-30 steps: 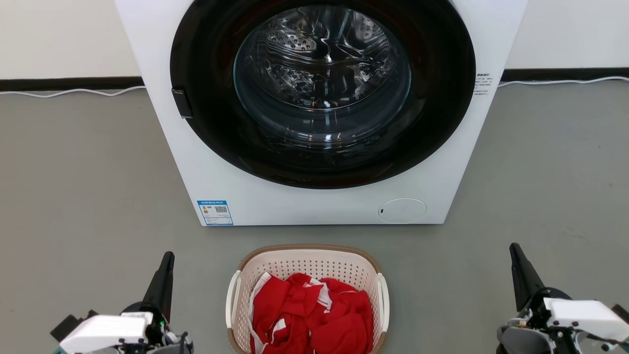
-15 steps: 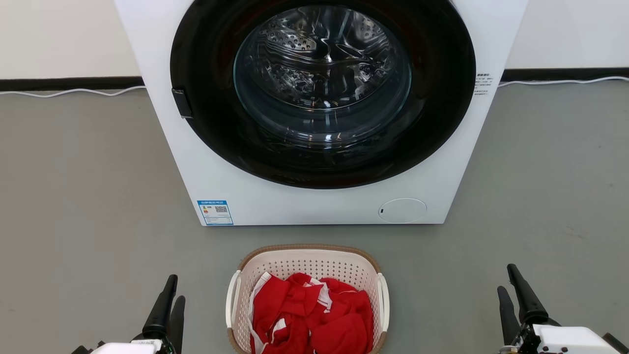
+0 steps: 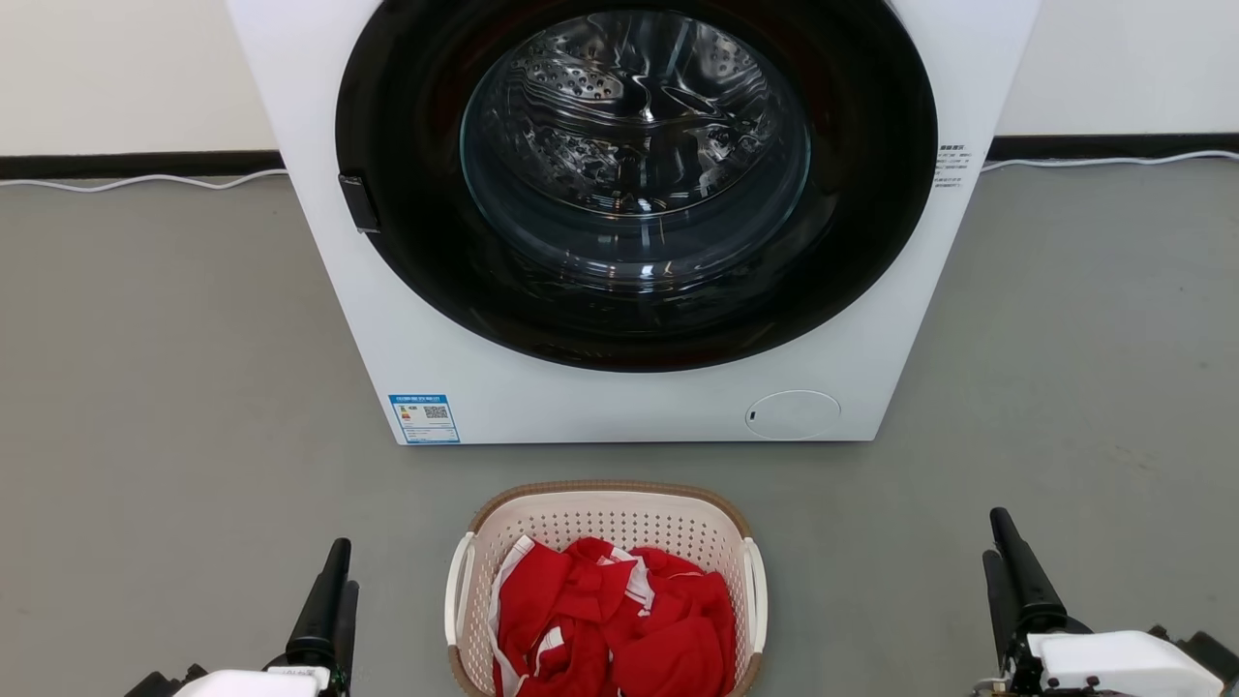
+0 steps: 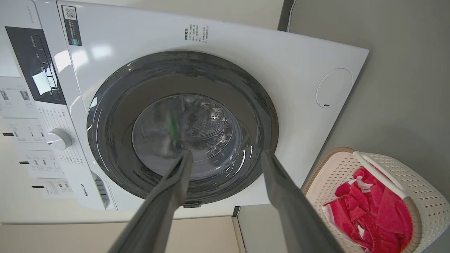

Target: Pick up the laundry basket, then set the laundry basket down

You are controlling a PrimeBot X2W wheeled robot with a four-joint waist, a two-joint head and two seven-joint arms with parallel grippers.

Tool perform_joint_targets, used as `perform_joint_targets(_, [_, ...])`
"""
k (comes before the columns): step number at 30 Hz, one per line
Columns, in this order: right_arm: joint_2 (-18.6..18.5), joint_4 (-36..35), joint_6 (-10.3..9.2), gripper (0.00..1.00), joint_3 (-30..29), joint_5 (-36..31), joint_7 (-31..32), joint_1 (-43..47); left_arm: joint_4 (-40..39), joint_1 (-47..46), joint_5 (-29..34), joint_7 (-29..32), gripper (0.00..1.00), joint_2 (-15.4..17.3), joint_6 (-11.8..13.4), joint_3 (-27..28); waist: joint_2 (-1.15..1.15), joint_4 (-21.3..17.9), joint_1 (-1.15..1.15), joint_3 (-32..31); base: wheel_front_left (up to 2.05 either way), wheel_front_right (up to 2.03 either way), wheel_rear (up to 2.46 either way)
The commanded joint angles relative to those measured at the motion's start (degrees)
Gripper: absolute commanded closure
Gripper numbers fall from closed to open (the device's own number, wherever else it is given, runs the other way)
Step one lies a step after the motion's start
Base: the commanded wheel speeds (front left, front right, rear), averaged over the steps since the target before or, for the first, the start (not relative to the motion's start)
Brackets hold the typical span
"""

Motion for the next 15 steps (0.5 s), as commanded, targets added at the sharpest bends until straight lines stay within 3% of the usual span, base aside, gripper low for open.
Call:
perform_joint_targets(1, [-0.5, -2.2, 0.00, 0.00, 0.6, -2.1, -0.9, -1.0, -1.6, -1.6, 1.7, -0.7, 0.00, 0.8, -0.2, 0.3, 0.00, 0.0, -0.01, 0.0, 0.00, 0.00, 0.00])
perform_joint_targets(15, [-0.6, -4.4, 0.00, 0.00, 1.4, -16.3, -3.0, -0.8, -1.8, -1.9, 12.9, -2.9, 0.00, 0.6, -0.3, 1.1, 0.00, 0.1, -0.01, 0.1, 0.00, 0.00, 0.00])
